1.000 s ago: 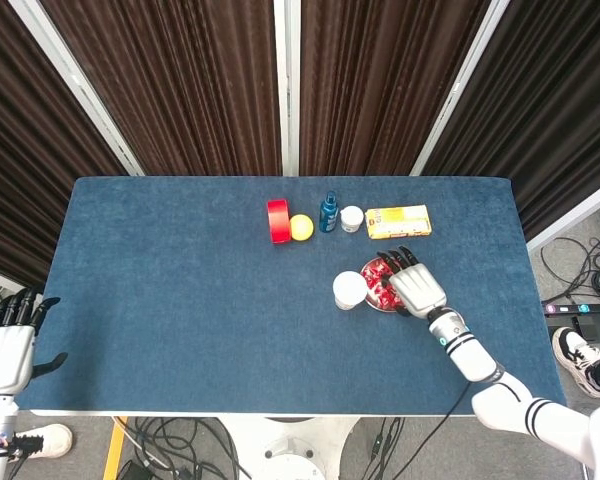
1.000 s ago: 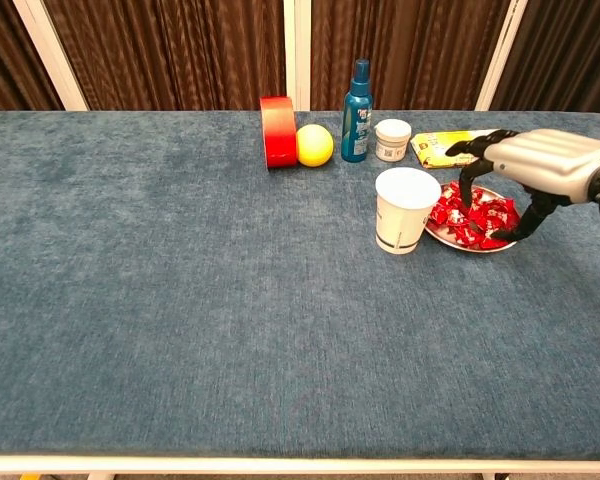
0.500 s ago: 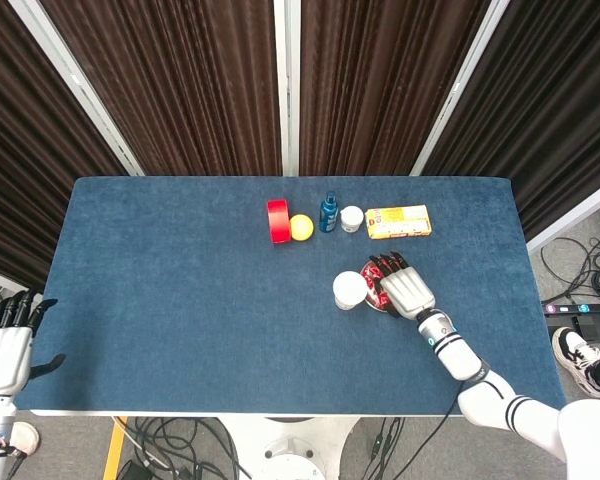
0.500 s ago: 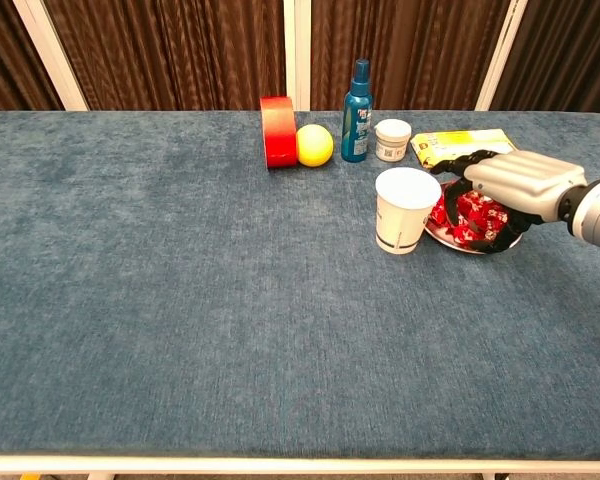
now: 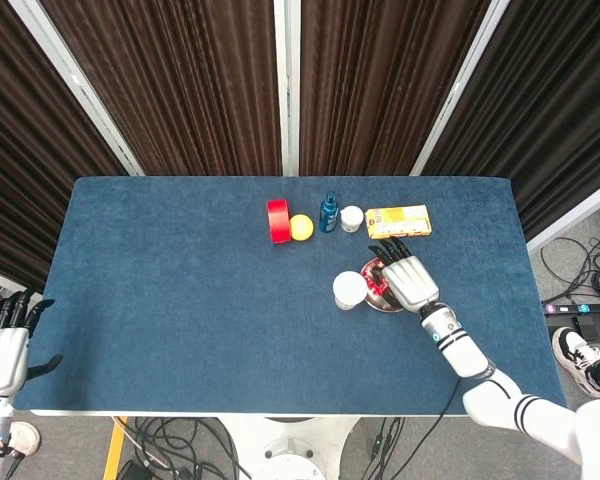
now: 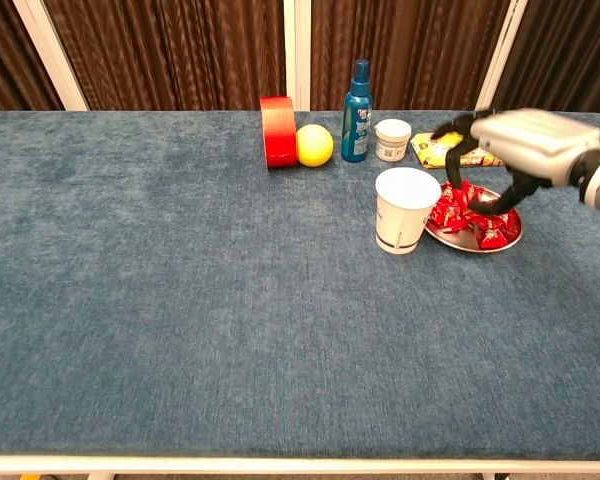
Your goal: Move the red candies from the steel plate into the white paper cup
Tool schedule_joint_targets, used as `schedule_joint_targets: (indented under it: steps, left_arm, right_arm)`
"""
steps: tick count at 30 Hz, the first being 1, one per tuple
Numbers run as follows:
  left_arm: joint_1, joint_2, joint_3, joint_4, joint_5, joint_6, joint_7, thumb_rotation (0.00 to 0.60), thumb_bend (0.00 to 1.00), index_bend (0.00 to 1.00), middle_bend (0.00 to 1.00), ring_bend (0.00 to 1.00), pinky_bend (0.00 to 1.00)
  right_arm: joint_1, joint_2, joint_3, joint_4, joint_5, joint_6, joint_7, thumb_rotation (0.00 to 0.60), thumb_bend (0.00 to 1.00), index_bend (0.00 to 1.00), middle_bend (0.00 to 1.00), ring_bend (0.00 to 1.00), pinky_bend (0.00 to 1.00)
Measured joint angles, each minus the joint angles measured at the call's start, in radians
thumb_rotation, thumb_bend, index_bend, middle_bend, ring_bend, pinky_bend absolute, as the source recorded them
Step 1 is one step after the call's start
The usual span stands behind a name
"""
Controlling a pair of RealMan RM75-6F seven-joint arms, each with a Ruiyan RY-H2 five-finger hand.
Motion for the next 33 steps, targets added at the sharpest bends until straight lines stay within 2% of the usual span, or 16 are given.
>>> schedule_joint_targets:
  steps: [4, 7, 14, 16, 18, 21, 26, 29, 30, 32, 33]
  left_arm:
    - [0.003, 0.001, 0.001, -0.003, 0.004, 0.006, 0.001, 0.6, 0.0, 0.26, 0.15, 0.09, 0.13]
    - [0.006, 0.002, 0.001, -0.005, 0.003, 0.01, 0.001, 0.6, 0.0, 0.26, 0.15, 0.09, 0.13]
    - [0.013, 0.002, 0.004, -0.001, 0.001, 0.013, -0.003, 0.6, 0.0, 0.26, 0.15, 0.09, 0.13]
    - [0.015, 0.001, 0.003, 0.001, 0.0, 0.015, -0.006, 0.6, 0.0, 0.26, 0.15, 0.09, 0.13]
    - [0.016, 0.0, 0.002, 0.003, -0.002, 0.015, -0.007, 0.6, 0.0, 0.26, 0.15, 0.09, 0.13]
    - [0.016, 0.0, 0.002, 0.005, -0.002, 0.013, -0.007, 0.6, 0.0, 0.26, 0.15, 0.09, 0.13]
    - [0.016, -0.001, 0.001, 0.006, 0.003, 0.017, -0.007, 0.6, 0.0, 0.26, 0.15, 0.09, 0.13]
    - [0.015, 0.001, 0.001, 0.005, 0.005, 0.017, -0.008, 0.6, 0.0, 0.26, 0.15, 0.09, 0.13]
    - [0.015, 0.001, 0.001, 0.005, 0.005, 0.016, -0.009, 0.6, 0.0, 0.26, 0.15, 0.09, 0.13]
    - [0.014, 0.002, 0.002, 0.004, 0.006, 0.011, -0.011, 0.6, 0.0, 0.26, 0.15, 0.09, 0.13]
    - [0.013, 0.002, 0.003, 0.005, 0.007, 0.009, -0.011, 0.6, 0.0, 0.26, 0.15, 0.09, 0.13]
  right_arm:
    - [0.009, 0.056, 0.019, -0.127, -0.014, 0.026, -0.003, 0.6, 0.33, 0.64, 0.09, 0.0, 0.0]
    - [0.033, 0.071, 0.033, -0.177, -0.015, 0.021, -0.021, 0.6, 0.33, 0.62, 0.09, 0.0, 0.0]
    - [0.059, 0.05, 0.033, -0.176, 0.008, -0.026, -0.056, 0.6, 0.33, 0.56, 0.08, 0.0, 0.0]
    - [0.065, 0.046, 0.031, -0.171, 0.025, -0.046, -0.075, 0.6, 0.32, 0.5, 0.07, 0.0, 0.0]
    - [0.068, 0.046, 0.031, -0.172, 0.041, -0.057, -0.09, 0.6, 0.27, 0.42, 0.06, 0.0, 0.0]
    - [0.071, 0.05, 0.033, -0.185, 0.057, -0.065, -0.103, 0.6, 0.2, 0.36, 0.05, 0.0, 0.0]
    - [0.07, 0.07, 0.043, -0.218, 0.068, -0.049, -0.112, 0.6, 0.12, 0.3, 0.05, 0.0, 0.0]
    - [0.063, 0.092, 0.055, -0.237, 0.069, -0.018, -0.111, 0.6, 0.1, 0.28, 0.1, 0.0, 0.0]
    - [0.06, 0.1, 0.059, -0.242, 0.07, -0.005, -0.114, 0.6, 0.1, 0.28, 0.16, 0.02, 0.05]
    - [0.051, 0.121, 0.069, -0.247, 0.076, 0.025, -0.133, 0.6, 0.1, 0.28, 0.3, 0.14, 0.25]
    - [0.047, 0.13, 0.073, -0.249, 0.082, 0.033, -0.146, 0.6, 0.1, 0.28, 0.42, 0.3, 0.44]
